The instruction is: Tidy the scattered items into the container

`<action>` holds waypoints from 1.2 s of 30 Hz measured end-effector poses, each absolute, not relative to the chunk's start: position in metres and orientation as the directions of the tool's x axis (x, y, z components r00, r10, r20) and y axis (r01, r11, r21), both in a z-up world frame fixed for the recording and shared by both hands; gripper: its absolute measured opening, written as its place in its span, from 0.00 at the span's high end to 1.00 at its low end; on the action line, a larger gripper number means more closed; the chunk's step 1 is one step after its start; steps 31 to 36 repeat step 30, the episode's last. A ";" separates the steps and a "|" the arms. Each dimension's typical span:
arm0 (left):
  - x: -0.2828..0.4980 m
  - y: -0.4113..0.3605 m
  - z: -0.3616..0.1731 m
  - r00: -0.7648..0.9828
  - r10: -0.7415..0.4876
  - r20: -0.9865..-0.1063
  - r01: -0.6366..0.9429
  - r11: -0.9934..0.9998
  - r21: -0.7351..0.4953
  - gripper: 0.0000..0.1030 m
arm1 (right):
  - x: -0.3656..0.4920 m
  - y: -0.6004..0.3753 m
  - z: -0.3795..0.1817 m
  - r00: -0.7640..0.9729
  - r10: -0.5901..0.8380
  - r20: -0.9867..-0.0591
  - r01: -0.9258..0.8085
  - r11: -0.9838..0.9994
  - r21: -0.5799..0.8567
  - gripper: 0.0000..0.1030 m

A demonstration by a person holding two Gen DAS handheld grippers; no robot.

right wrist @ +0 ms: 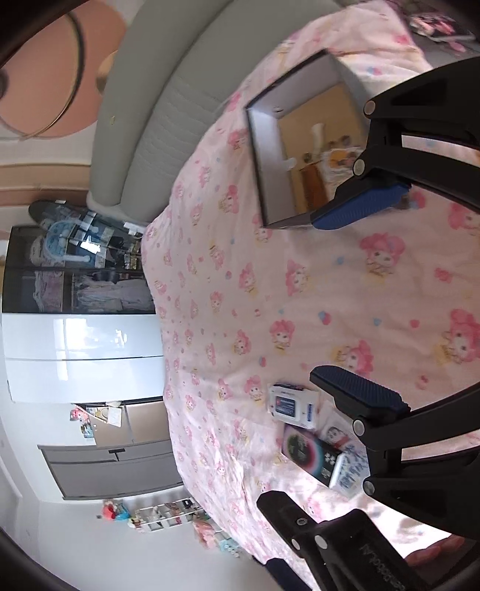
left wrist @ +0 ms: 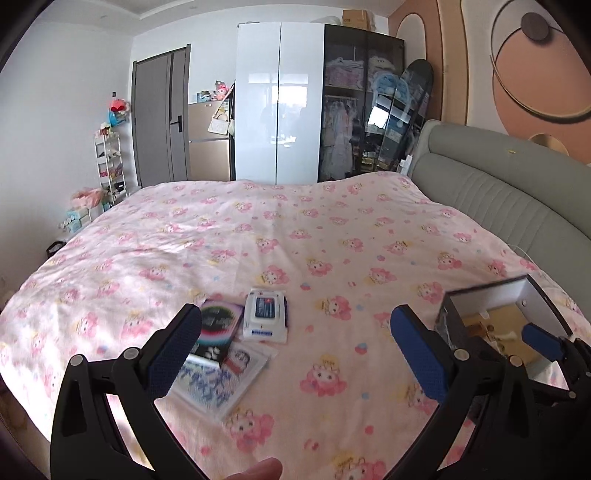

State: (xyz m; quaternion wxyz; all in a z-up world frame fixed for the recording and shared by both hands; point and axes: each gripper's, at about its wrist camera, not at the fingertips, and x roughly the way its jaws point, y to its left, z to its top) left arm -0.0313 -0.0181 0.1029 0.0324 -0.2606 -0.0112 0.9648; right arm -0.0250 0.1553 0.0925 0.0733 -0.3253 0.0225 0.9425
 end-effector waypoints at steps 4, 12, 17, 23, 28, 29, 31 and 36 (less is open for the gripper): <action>0.001 -0.020 0.090 -0.855 0.029 -0.518 -0.024 -1.000 -0.017 0.00 | 0.003 0.156 0.089 -0.786 0.107 -0.609 -0.145 -0.989 0.013 0.28; 0.033 -0.025 0.090 -0.860 0.029 -0.510 -0.013 -0.999 -0.034 0.00 | 0.025 0.154 0.084 -0.801 0.117 -0.587 -0.142 -0.990 -0.004 0.28; 0.038 -0.033 0.089 -0.858 0.023 -0.513 0.009 -0.998 -0.061 0.00 | 0.032 0.152 0.082 -0.802 0.117 -0.586 -0.137 -0.990 -0.009 0.28; 0.036 -0.034 0.080 -0.845 0.019 -0.535 0.021 -0.997 -0.070 0.00 | 0.035 0.152 0.077 -0.799 0.119 -0.590 -0.139 -0.990 -0.011 0.28; 0.037 -0.031 0.076 -0.843 0.026 -0.537 0.011 -0.998 -0.065 0.00 | 0.034 0.154 0.075 -0.797 0.126 -0.591 -0.145 -0.989 -0.017 0.27; 0.037 -0.031 0.076 -0.843 0.026 -0.537 0.011 -0.998 -0.064 0.00 | 0.034 0.154 0.074 -0.795 0.125 -0.593 -0.144 -0.990 -0.016 0.27; 0.037 -0.031 0.076 -0.843 0.026 -0.538 0.010 -0.998 -0.063 0.00 | 0.033 0.154 0.073 -0.794 0.123 -0.596 -0.143 -0.990 -0.015 0.27; 0.037 -0.031 0.076 -0.843 0.026 -0.538 0.010 -0.998 -0.063 0.00 | 0.033 0.154 0.073 -0.794 0.123 -0.596 -0.143 -0.990 -0.015 0.27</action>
